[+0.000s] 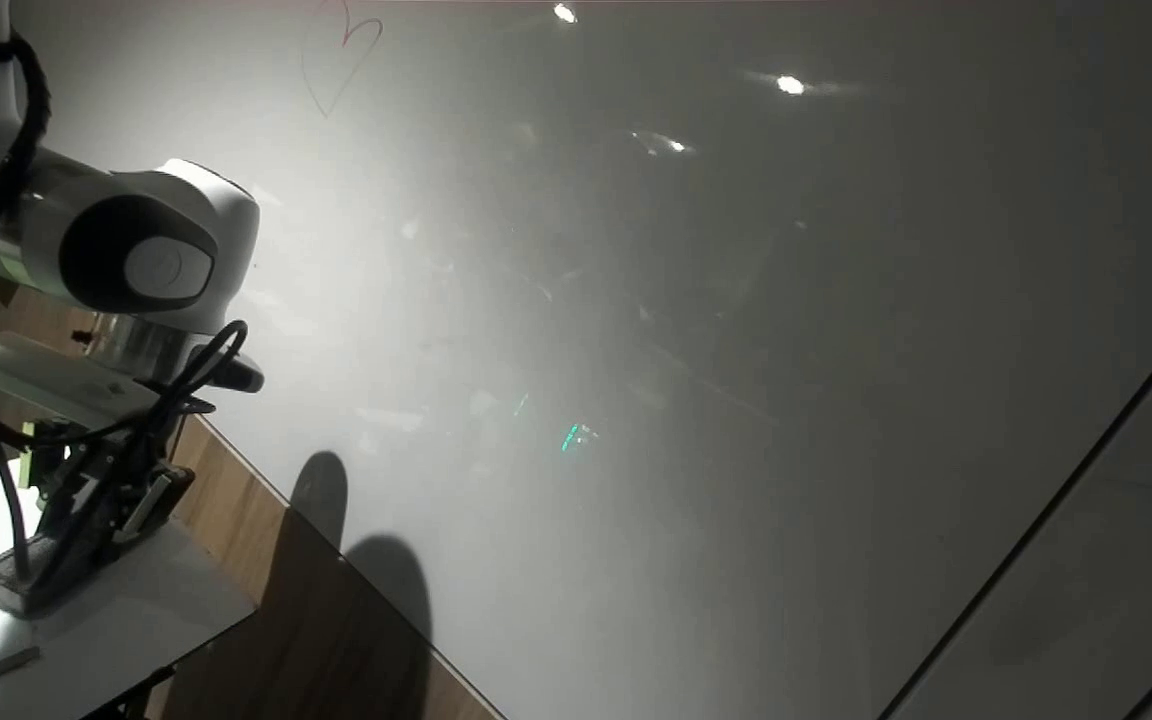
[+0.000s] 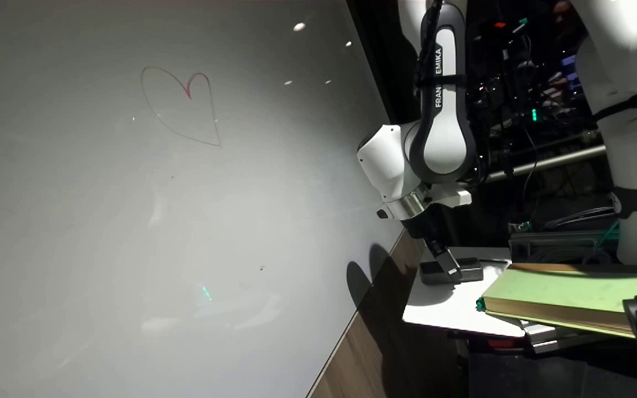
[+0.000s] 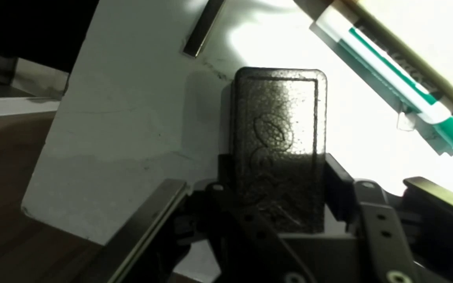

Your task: Use the duster to erase the markings on the board

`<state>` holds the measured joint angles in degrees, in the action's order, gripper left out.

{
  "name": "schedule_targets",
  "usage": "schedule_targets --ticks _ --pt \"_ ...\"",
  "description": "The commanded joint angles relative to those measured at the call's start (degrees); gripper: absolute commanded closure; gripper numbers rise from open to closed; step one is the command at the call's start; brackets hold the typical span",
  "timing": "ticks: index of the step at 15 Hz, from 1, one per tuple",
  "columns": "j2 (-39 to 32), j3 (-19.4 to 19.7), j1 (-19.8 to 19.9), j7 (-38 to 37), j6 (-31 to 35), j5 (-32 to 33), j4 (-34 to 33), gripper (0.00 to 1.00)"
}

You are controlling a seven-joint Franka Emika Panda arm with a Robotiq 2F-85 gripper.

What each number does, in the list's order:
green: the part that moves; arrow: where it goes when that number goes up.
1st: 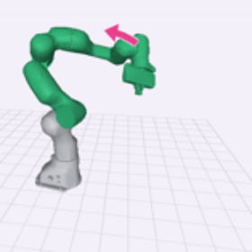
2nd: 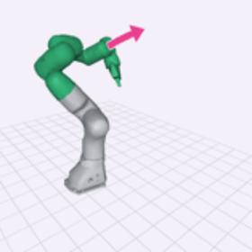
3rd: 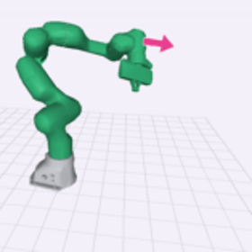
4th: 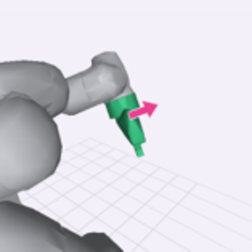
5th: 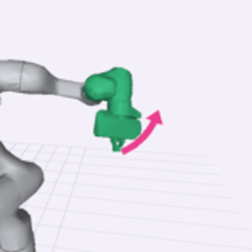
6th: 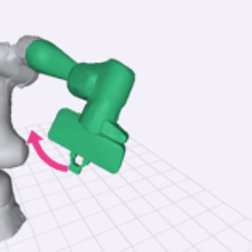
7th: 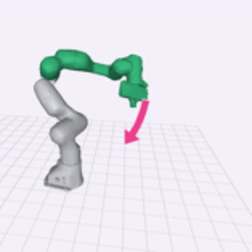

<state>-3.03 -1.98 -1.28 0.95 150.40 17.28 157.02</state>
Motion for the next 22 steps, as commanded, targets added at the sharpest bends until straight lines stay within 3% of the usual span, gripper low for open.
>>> schedule_targets --ticks 1,3,5,7,9,13,17,22 --pt "7.9 -1.6 -2.1 -0.2 -2.6 -2.2 1.8 0.69" --pt "11.1 -2.8 -3.2 1.2 -3.5 -6.2 0.0 0.69" --pt "19.2 -3.4 -4.6 1.0 -2.2 -9.9 3.1 0.69" --pt "23.4 -3.7 -6.0 0.1 -3.3 -13.0 -0.1 0.69" --pt "31.2 -4.0 -6.7 -1.2 -3.2 -14.2 1.2 0.69" --pt "40.1 -4.6 -7.2 -4.5 -8.3 -16.3 -5.4 0.69" --pt "42.2 -8.8 -6.0 -11.5 -8.9 -16.7 -12.9 0.69" --pt "39.0 -14.9 -4.1 -19.2 -5.2 -15.3 -19.1 0.69"
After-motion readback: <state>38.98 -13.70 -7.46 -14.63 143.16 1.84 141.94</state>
